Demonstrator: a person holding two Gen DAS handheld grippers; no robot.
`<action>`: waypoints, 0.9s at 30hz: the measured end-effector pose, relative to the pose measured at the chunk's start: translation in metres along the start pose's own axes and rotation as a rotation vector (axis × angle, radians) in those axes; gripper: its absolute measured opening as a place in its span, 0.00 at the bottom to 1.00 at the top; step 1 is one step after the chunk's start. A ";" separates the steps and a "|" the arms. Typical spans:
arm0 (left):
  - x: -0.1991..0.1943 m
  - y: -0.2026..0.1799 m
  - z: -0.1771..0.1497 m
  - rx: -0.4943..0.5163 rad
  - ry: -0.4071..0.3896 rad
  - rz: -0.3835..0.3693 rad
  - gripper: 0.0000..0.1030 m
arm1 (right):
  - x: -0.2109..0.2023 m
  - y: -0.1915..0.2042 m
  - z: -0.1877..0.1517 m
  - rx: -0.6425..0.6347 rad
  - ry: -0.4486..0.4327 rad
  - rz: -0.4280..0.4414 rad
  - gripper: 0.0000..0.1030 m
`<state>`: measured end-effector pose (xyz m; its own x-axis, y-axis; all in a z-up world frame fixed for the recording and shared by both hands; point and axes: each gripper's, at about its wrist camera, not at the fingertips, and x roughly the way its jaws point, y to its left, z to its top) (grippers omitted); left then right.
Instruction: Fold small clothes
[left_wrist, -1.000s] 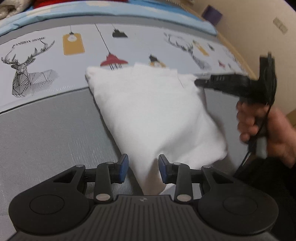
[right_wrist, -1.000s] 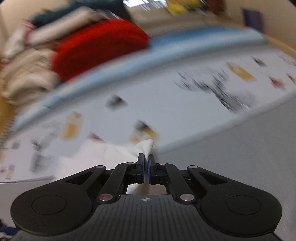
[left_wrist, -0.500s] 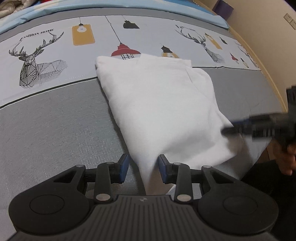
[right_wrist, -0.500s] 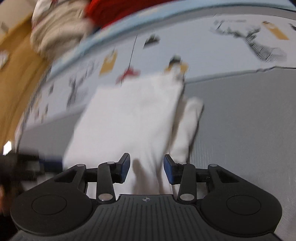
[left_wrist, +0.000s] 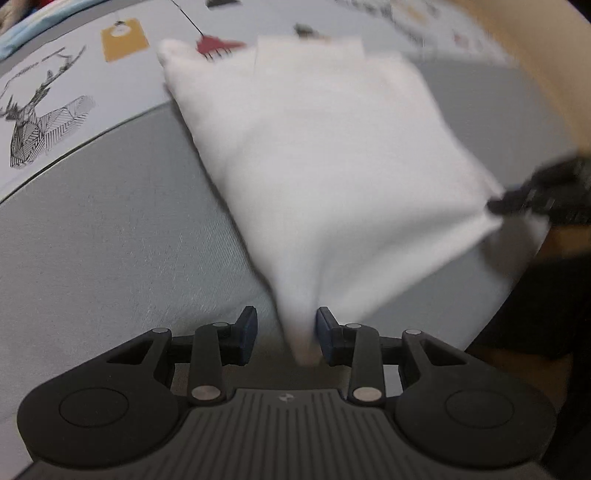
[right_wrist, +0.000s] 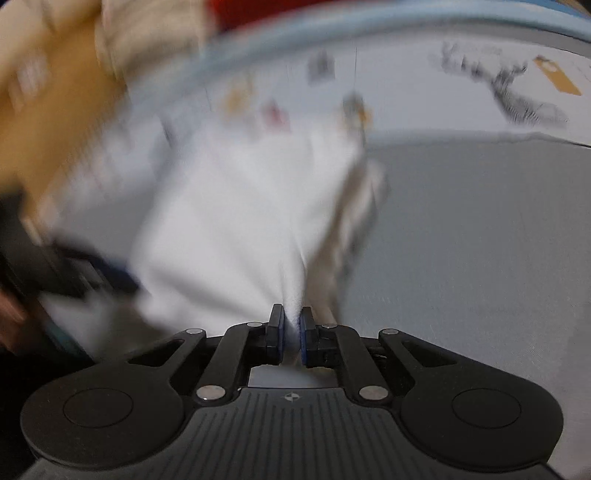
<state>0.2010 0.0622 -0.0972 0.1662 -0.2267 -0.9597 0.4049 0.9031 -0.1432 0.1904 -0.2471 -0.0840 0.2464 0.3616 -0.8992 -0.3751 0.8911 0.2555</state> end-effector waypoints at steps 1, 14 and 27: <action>-0.001 -0.001 0.000 0.011 -0.003 0.003 0.37 | 0.002 0.002 -0.002 -0.015 0.013 -0.006 0.09; 0.005 0.025 0.016 -0.199 -0.077 -0.028 0.40 | -0.012 -0.031 0.035 0.325 -0.254 -0.020 0.38; -0.008 0.035 0.012 -0.181 -0.093 -0.089 0.45 | 0.041 -0.019 0.088 0.435 -0.295 -0.089 0.06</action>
<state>0.2242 0.0914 -0.0913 0.2222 -0.3339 -0.9160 0.2552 0.9267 -0.2758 0.2864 -0.2255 -0.0945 0.5244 0.2849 -0.8024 0.0484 0.9308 0.3622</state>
